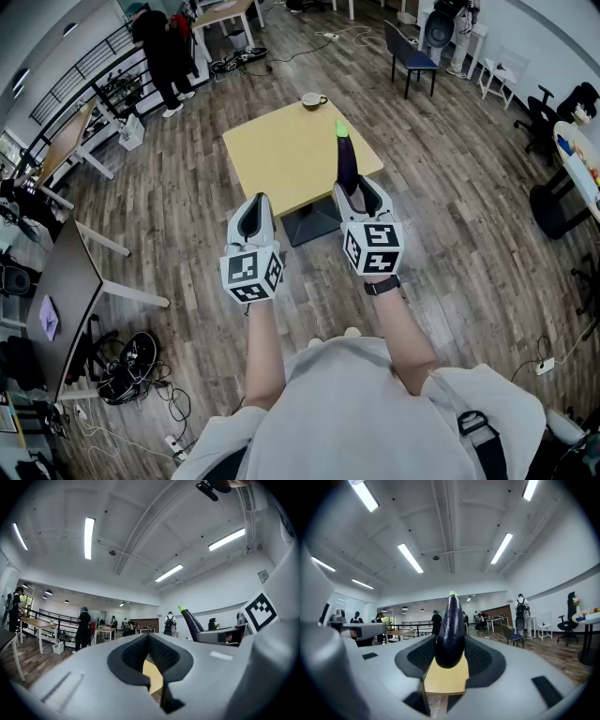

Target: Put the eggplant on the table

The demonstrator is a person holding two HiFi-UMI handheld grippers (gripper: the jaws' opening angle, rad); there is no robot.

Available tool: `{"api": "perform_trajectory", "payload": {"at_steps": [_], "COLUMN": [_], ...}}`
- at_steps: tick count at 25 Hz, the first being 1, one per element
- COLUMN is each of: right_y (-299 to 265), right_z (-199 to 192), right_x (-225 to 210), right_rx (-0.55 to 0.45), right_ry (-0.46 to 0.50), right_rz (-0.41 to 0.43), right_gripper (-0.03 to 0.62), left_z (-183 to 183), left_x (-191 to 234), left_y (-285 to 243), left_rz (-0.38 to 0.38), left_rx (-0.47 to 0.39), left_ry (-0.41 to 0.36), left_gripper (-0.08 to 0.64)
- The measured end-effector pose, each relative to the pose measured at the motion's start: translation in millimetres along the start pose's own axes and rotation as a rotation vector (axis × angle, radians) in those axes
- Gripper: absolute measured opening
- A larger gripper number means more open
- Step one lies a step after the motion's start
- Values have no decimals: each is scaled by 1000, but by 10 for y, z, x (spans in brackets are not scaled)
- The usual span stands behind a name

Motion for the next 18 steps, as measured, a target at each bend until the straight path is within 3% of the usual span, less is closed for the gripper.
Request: {"api": "perform_trajectory", "payload": {"at_steps": [11, 18], "right_y": [22, -43], "right_z": [83, -62], "right_x": [-440, -861], "right_rx": [-42, 2], "right_ry": [2, -34], "right_rz": [12, -14], "right_gripper": [195, 195], "left_z": [96, -134], "left_x": [-325, -584], "left_y": [-333, -598], "left_rz": [6, -8], "left_rx": [-21, 16], "left_ry": [-22, -28], "left_gripper": [9, 9]}}
Point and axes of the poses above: the fingertips, and each gripper's own axes: y backward along the fingers, x to its left, z out of its top, the point moved 3 cm from there along y, backward along the fingers, and after that the axes turned 10 degrees about x, right-handed, at the moved point
